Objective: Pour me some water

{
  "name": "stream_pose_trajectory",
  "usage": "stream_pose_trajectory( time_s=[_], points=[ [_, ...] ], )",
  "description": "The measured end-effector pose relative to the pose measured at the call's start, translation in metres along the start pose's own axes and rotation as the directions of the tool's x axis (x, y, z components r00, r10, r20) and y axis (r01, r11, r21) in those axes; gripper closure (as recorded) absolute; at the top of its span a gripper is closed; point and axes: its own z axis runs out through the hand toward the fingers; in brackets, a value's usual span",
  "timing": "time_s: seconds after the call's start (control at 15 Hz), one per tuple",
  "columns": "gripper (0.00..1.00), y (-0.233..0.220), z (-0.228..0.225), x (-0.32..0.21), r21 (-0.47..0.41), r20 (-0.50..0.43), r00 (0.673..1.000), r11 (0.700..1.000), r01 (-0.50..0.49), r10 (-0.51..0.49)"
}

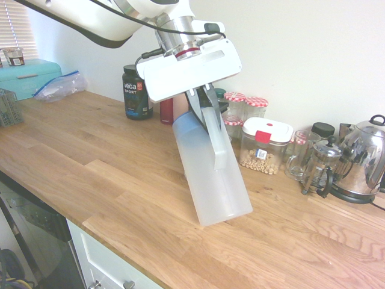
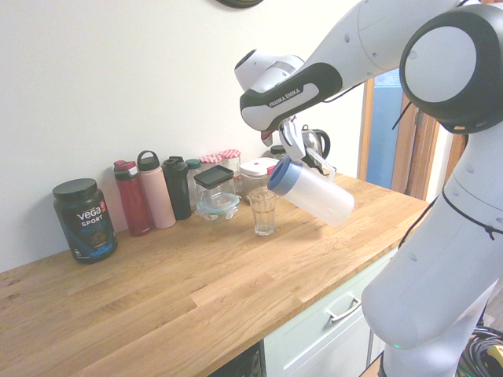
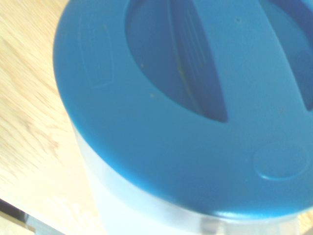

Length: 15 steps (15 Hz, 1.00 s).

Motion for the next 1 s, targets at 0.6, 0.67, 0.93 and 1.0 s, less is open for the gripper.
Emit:
stream_pose_trajectory(
  time_s=[0.6, 0.67, 0.93, 1.0],
  points=[
    [1.00, -0.007, -0.005, 0.012, -0.080, 0.013, 1.000, 0.997, 0.000, 0.001],
    [1.00, -0.006, -0.005, 0.012, -0.080, 0.012, 1.000, 0.997, -0.003, 0.004],
    [1.00, 0.007, -0.011, 0.010, -0.022, -0.009, 0.999, 0.998, -0.050, 0.050],
    [1.00, 0.016, -0.015, 0.005, 0.021, -0.030, 0.996, 0.997, -0.079, 0.080]
  ],
)
